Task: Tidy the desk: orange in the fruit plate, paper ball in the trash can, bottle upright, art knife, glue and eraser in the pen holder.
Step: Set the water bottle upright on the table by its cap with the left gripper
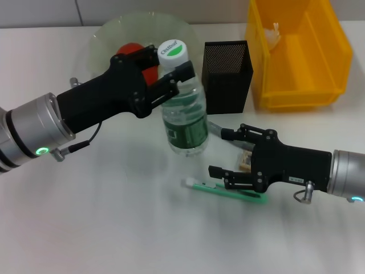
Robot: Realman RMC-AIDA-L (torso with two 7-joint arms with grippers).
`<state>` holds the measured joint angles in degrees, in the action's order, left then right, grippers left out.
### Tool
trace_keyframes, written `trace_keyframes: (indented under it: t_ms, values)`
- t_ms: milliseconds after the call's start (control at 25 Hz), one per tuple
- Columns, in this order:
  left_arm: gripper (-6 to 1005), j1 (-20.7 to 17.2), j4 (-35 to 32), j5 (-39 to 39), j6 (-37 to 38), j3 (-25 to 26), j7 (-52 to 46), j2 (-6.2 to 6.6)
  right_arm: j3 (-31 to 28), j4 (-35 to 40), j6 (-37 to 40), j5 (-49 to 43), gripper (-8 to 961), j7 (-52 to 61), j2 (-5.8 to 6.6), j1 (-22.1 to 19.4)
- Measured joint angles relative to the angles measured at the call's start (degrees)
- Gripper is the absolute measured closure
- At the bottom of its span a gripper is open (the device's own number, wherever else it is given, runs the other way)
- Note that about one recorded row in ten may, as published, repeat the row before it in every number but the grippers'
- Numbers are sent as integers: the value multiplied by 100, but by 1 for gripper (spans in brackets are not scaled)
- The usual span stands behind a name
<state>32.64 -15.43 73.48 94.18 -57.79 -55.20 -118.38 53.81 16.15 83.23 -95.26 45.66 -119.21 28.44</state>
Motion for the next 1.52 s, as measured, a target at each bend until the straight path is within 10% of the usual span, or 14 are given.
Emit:
trace_keyframes:
  t_ms: [1520]
  values:
    - [556, -766, -400, -2, -1221, 1126, 679, 44, -394, 310, 400, 6, 129, -5, 20, -890]
